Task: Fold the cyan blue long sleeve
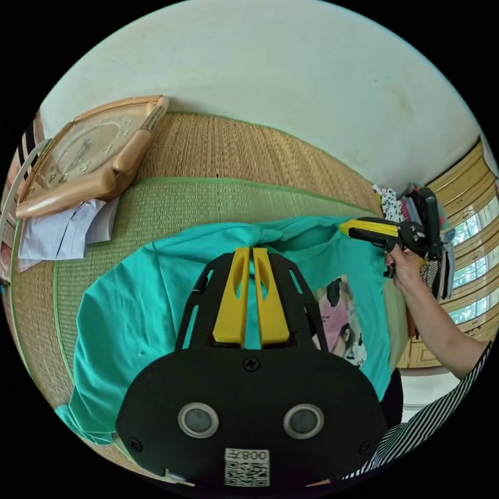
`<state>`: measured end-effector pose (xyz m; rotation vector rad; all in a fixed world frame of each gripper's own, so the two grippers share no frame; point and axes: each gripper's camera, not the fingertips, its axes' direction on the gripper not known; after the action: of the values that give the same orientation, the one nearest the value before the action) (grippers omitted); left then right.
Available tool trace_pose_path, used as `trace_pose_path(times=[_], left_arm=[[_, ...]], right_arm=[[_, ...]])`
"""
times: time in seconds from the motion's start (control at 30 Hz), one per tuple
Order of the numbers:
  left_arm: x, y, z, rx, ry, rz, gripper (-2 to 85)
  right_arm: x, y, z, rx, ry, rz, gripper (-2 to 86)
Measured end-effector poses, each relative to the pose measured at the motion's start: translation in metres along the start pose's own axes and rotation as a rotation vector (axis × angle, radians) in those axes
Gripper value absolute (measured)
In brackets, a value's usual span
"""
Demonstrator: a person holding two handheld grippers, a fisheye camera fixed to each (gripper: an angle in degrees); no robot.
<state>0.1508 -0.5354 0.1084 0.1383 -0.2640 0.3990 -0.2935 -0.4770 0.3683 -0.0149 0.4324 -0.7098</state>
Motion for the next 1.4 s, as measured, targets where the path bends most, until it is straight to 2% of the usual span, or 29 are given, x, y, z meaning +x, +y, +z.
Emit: trace_pose_path(times=[0.13, 0.3, 0.47, 0.57, 0.63, 0.7, 0.73, 0.93, 1.07, 1.2, 1.27, 1.33, 1.4], left_arm=[[-0.01, -0.02, 0.003, 0.038, 0.016, -0.031, 1.4], [-0.027, -0.034, 0.025, -0.001, 0.059, -0.121, 2.1], [-0.032, -0.009, 0.011, 0.109, 0.112, -0.099, 1.9], [-0.034, 0.01, 0.012, 0.087, 0.029, -0.063, 1.3], [-0.04, 0.014, 0.022, 0.022, -0.036, -0.083, 0.8], [-0.044, 0.019, 0.025, 0.039, -0.026, -0.077, 0.6], [-0.047, 0.02, 0.026, 0.04, -0.004, -0.097, 0.4], [-0.053, 0.019, 0.017, 0.004, -0.003, -0.124, 0.2], [-0.053, 0.048, -0.015, 0.084, 0.024, -0.108, 0.2], [-0.061, 0.085, -0.038, 0.095, -0.123, -0.095, 0.2], [-0.079, 0.102, -0.038, 0.032, -0.164, -0.171, 0.2], [-0.091, 0.114, -0.042, 0.064, -0.089, -0.191, 0.2], [-0.099, 0.122, -0.046, 0.073, -0.027, -0.261, 0.2]], right_arm=[[0.03, -0.011, -0.023, 0.093, -0.067, 0.101, 0.2], [0.063, -0.026, -0.009, 0.048, -0.145, 0.196, 0.3], [0.075, 0.009, -0.036, 0.189, -0.228, 0.21, 0.6], [0.073, 0.038, -0.031, 0.172, -0.165, 0.19, 0.4], [0.068, 0.046, -0.001, 0.073, -0.11, 0.185, 0.3], [0.063, 0.046, 0.027, -0.029, -0.071, 0.177, 0.2], [0.059, 0.053, 0.021, 0.072, -0.068, 0.159, 0.2], [0.066, 0.048, 0.014, -0.012, -0.096, 0.143, 0.1], [0.067, 0.073, -0.022, 0.086, -0.056, 0.162, 0.0], [0.077, 0.134, -0.053, 0.15, 0.017, 0.222, 0.0], [0.095, 0.157, -0.049, 0.123, 0.057, 0.291, 0.0], [0.126, 0.174, -0.032, 0.029, 0.052, 0.38, 0.0], [0.142, 0.179, -0.033, 0.047, 0.006, 0.416, 0.0]])
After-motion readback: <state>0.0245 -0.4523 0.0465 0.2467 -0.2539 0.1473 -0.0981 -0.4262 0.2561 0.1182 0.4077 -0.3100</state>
